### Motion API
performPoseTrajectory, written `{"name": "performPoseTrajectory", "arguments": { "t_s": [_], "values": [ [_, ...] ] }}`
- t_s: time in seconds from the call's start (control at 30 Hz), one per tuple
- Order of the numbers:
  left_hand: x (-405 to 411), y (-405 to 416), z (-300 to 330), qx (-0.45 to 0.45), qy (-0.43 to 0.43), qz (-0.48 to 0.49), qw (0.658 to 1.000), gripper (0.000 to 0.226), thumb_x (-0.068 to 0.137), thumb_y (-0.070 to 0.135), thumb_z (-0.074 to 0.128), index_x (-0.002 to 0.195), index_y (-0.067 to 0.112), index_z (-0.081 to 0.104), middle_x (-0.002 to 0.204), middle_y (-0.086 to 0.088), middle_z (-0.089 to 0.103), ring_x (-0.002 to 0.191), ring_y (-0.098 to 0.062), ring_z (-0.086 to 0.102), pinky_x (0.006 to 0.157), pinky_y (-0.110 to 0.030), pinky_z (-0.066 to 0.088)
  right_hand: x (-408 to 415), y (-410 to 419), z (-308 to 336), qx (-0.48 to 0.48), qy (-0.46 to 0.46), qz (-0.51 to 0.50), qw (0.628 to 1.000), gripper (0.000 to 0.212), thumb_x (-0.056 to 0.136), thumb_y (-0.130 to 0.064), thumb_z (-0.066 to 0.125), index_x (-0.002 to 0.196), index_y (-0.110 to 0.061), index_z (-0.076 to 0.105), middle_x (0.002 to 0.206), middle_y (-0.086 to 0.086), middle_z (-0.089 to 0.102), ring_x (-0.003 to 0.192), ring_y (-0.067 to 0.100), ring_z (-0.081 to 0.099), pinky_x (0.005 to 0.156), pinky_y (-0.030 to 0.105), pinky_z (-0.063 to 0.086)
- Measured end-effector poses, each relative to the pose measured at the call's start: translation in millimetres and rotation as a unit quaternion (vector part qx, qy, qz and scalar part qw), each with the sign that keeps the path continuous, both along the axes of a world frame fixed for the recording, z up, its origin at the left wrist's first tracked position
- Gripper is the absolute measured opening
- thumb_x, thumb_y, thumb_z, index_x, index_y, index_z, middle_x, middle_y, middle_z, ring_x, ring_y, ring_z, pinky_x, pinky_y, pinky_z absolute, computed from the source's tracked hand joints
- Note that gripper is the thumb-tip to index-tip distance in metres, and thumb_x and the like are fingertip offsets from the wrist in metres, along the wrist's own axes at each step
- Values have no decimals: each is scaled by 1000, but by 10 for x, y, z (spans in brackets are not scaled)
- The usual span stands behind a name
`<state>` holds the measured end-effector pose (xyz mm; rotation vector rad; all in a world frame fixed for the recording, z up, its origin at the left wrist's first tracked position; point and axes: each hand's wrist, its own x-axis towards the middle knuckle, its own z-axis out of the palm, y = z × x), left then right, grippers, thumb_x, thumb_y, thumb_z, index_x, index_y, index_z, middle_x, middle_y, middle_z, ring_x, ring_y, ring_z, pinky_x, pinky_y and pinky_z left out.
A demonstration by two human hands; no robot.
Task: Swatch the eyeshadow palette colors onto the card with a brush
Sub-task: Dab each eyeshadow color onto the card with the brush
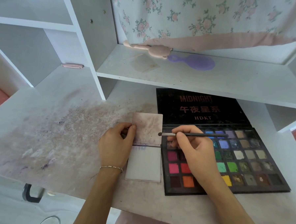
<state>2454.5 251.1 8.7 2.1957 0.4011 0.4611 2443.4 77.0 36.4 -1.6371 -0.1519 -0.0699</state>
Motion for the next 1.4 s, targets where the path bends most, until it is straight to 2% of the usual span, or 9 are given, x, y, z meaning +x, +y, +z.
{"name": "performPoseTrajectory", "arguments": {
  "t_s": [0.27, 0.4, 0.47, 0.6, 0.83, 1.1, 1.2, 1.27, 1.4],
  "values": [
    [13, 10, -13, 2, 5, 3, 1000, 9, 83, 28, 61, 78, 26, 68, 63, 13, 58, 61, -3, 50, 56, -16, 36, -24, -489, 28, -66, -32, -117, 990, 25, 88, 1, 49, 84, -21, 60, 71, -7, 65, 67, -2, 61, 58, 8, 47],
    [12, 13, -18, 5, 7, -2, 1000, 11, 84, 28, 60, 83, 23, 69, 69, 8, 62, 69, -12, 55, 62, -25, 38, 2, -758, -25, -106, -26, -180, 978, 15, 90, -7, 49, 90, -20, 57, 79, -11, 63, 76, -9, 61, 52, 6, 46],
    [10, 14, -23, 1, 7, -3, 1000, 11, 84, 28, 60, 84, 22, 69, 69, 8, 61, 70, -13, 55, 66, -26, 39, 19, -867, -41, -112, -28, -219, 969, 18, 90, -10, 49, 85, -26, 55, 78, -11, 63, 76, -9, 61, 51, 5, 45],
    [9, 6, -20, 6, 6, 0, 1000, 11, 84, 27, 60, 83, 21, 69, 64, 12, 56, 66, -12, 52, 63, -26, 36, 59, -1017, -76, -156, -31, -268, 950, 19, 90, -12, 49, 82, -29, 53, 77, -12, 61, 74, -12, 59, 51, 3, 43],
    [3, -6, -6, 16, 4, 1, 1000, 10, 84, 26, 61, 82, 21, 69, 67, 8, 58, 68, -14, 53, 64, -26, 36, 108, -1139, -162, -225, -6, -259, 939, 17, 91, -15, 48, 84, -30, 51, 74, -12, 60, 69, -10, 57, 49, 5, 42],
    [5, 1, -13, 16, 6, -1, 1000, 9, 84, 25, 61, 82, 21, 69, 70, 4, 61, 70, -16, 55, 65, -27, 37, 133, -1157, -205, -264, -14, -244, 933, 8, 91, -11, 46, 88, -15, 52, 69, -13, 54, 68, -23, 49, 49, -1, 37],
    [10, -2, -12, 15, 6, 0, 1000, 10, 84, 25, 61, 83, 20, 69, 68, 5, 60, 69, -16, 54, 64, -26, 36, 132, -1152, -201, -269, -30, -243, 931, 9, 91, -11, 46, 88, -16, 52, 70, -13, 55, 69, -20, 51, 51, -1, 38],
    [13, -2, -16, 12, 7, 2, 1000, 10, 84, 25, 61, 83, 20, 69, 67, 6, 59, 69, -16, 54, 64, -26, 36, 137, -1146, -194, -282, -30, -241, 928, 10, 92, -11, 46, 88, -18, 51, 69, -13, 54, 67, -10, 55, 52, 1, 39],
    [10, -4, -11, 16, 3, 1, 1000, 9, 84, 25, 61, 81, 20, 69, 65, 7, 58, 65, -14, 52, 56, -22, 34, 132, -1145, -195, -282, -28, -249, 926, 12, 92, -11, 45, 84, -18, 49, 66, -13, 53, 60, -2, 51, 50, 0, 37]
  ]
}}
